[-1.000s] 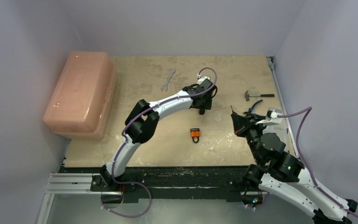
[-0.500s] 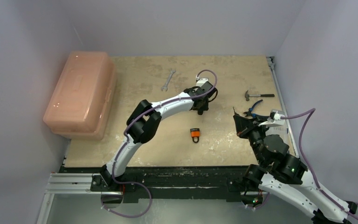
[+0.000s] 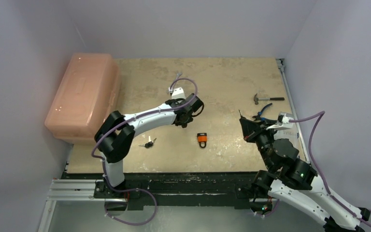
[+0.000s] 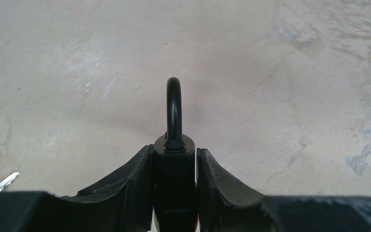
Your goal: Unlock with the key
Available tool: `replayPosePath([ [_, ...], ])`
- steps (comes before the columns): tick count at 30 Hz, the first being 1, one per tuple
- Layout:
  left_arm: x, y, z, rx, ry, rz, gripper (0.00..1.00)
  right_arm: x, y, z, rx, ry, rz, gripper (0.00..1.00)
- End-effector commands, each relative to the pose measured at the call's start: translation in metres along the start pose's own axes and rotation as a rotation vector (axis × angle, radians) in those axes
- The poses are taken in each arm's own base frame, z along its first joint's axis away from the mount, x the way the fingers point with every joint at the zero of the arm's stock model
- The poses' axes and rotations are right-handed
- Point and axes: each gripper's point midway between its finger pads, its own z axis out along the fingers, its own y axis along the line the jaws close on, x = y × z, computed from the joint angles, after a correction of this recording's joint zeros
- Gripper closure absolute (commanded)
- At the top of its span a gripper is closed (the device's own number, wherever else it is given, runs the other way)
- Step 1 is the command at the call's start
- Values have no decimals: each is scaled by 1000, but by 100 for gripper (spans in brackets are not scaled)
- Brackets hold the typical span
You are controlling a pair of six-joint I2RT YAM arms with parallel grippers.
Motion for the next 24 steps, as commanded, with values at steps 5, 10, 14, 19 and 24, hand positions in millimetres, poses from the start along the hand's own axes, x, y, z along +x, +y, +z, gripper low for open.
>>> replayPosePath([
  [5, -7, 53, -7, -100, -84, -322, 100, 10, 15, 9, -46, 21, 12, 100],
  [10, 4, 60, 1, -110, -81, -362, 100, 16, 16, 11, -49, 33, 7, 100],
  [14, 7, 60, 7, -128, -73, -342, 100, 20, 15, 13, -45, 41, -1, 100],
  [19, 9, 58, 9, -117, -68, -330, 76, 25, 15, 15, -41, 49, -8, 100],
  [24, 11, 54, 12, -86, -63, -304, 55, 29, 16, 18, -38, 58, -18, 100],
])
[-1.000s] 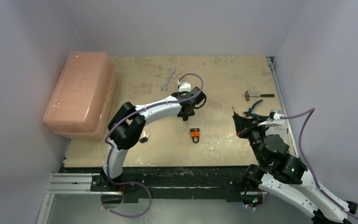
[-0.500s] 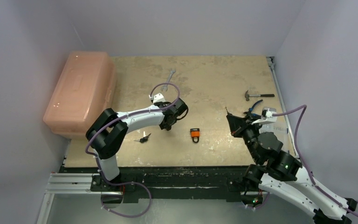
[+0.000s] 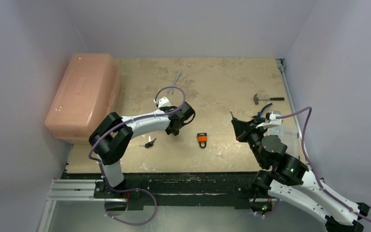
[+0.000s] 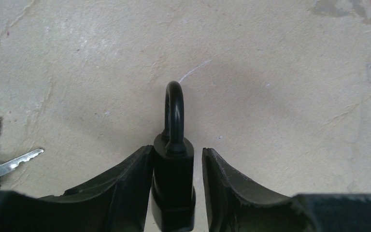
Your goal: Unlock with the key
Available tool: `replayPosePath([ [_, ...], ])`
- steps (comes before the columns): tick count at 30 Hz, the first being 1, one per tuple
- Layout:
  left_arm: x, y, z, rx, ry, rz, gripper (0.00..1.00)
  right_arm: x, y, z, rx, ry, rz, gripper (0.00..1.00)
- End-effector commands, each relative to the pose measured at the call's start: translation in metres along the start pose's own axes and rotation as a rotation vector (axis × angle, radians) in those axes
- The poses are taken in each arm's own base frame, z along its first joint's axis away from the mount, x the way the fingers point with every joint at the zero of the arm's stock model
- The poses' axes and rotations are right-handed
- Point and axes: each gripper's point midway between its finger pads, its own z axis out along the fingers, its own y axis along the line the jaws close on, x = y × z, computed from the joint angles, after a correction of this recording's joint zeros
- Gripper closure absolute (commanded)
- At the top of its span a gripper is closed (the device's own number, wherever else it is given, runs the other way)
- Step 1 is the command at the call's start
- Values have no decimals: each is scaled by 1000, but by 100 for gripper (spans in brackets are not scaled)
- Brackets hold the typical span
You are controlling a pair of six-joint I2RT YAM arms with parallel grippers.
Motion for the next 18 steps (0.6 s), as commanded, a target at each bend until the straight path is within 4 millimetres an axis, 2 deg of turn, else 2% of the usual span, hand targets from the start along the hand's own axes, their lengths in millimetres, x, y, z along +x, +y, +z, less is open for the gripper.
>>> replayPosePath([
  [1, -13, -19, -5, 79, -46, -22, 53, -2, 8, 4, -20, -11, 18, 100],
  [4, -13, -19, -4, 82, -48, -10, 45, -1, 9, 5, -23, -9, 12, 100],
  [9, -15, -18, -5, 84, -56, 1, 45, -1, 10, 7, -25, -9, 6, 100],
  [11, -17, -19, -7, 95, -60, 8, 41, -1, 11, 7, -27, -8, 2, 100],
  [18, -32, -28, -32, 197, -78, 40, 14, -2, 13, 9, -32, -15, -25, 100],
])
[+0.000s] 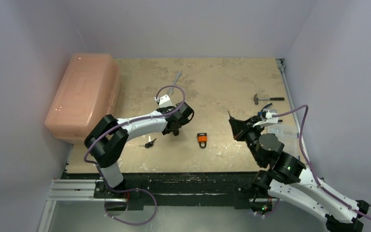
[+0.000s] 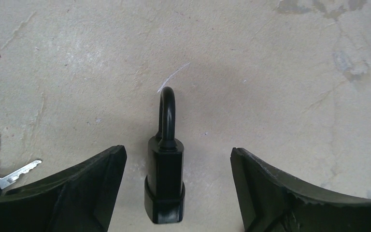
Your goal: Unlock with the key
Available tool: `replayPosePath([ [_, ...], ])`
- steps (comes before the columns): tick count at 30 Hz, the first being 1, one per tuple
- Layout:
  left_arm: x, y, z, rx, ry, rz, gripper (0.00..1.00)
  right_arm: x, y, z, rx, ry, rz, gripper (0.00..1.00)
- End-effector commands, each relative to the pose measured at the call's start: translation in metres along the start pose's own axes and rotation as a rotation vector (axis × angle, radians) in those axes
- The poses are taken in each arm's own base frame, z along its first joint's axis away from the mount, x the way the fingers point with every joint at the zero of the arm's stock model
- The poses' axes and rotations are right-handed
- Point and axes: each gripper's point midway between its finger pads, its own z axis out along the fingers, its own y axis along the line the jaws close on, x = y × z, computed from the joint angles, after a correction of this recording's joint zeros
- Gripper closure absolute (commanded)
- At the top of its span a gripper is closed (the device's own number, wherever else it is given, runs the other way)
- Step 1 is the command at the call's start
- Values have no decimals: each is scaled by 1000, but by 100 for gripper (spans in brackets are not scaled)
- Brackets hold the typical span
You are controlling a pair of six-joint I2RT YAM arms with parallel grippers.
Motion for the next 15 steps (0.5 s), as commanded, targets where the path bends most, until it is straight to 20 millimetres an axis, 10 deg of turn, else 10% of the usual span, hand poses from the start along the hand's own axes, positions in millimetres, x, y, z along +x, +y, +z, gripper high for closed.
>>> replayPosePath([
  [1, -29, -17, -31, 127, -56, 10, 13, -10, 6, 2, -22, -34, -10, 100],
  [15, -96, -36, -95, 349, -245, 723, 13, 14, 30, 14, -153, 20, -150, 100],
])
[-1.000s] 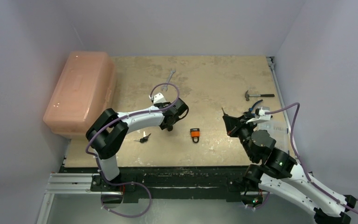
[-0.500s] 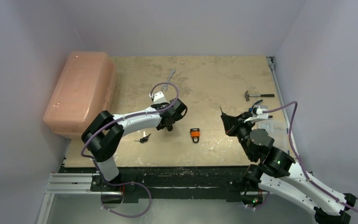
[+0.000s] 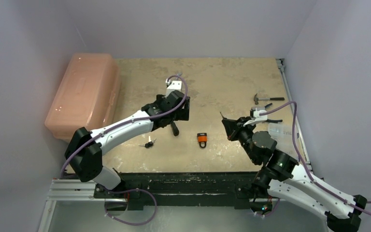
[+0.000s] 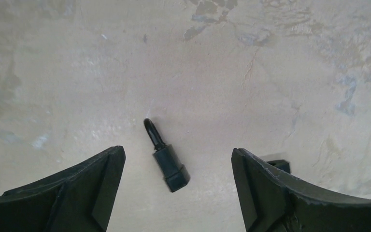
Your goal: Unlock with the key
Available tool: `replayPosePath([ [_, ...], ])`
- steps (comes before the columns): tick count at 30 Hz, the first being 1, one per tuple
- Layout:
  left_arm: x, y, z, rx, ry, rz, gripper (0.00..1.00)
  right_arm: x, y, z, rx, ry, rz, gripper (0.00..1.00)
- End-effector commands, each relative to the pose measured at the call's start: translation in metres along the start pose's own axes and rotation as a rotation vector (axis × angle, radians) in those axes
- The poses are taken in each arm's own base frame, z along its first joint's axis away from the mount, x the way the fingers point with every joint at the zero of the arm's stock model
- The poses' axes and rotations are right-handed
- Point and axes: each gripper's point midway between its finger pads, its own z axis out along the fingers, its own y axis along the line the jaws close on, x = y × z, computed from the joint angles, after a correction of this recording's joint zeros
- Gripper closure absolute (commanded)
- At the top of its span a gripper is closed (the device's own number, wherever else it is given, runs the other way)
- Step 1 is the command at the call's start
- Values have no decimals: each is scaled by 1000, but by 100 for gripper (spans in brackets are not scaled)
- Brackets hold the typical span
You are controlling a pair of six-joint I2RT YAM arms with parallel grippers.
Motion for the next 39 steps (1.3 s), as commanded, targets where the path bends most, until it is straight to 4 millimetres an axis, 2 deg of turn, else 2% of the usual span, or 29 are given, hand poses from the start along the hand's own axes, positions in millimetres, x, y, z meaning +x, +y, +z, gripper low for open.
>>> replayPosePath([
  [1, -44, 9, -19, 71, -128, 371, 11, 1, 19, 4, -107, -6, -52, 100],
  [4, -59, 29, -14, 144, -77, 367, 11, 8, 28, 4, -170, 12, -96, 100],
  [6, -69, 41, -11, 134, -62, 331, 11, 15, 34, 5, -220, 18, -137, 100],
  [9, -73, 43, -3, 125, -31, 285, 13, 35, 47, 10, -299, 65, -158, 100],
  [13, -55, 30, 18, 158, 74, 264, 15, 61, 55, 19, -337, 104, -127, 100],
  [17, -36, 49, 35, 21, 205, 183, 18, 82, 57, 28, -338, 112, -127, 100],
  [19, -25, 51, 40, -12, 274, 143, 21, 93, 60, 30, -331, 103, -144, 100],
  [20, -20, 50, 41, -12, 299, 120, 23, 104, 63, 29, -330, 114, -167, 100],
  [23, -3, 41, 40, 15, 354, 17, 26, 120, 71, 30, -307, 95, -196, 100],
  [29, 17, 34, 35, 52, 353, -167, 26, 140, 77, 41, -279, 67, -158, 100],
  [36, 47, 25, 45, 95, 396, -287, 32, 169, 79, 50, -266, 68, -187, 100],
  [39, 50, 24, 47, 102, 386, -330, 33, 179, 79, 51, -268, 64, -190, 100],
])
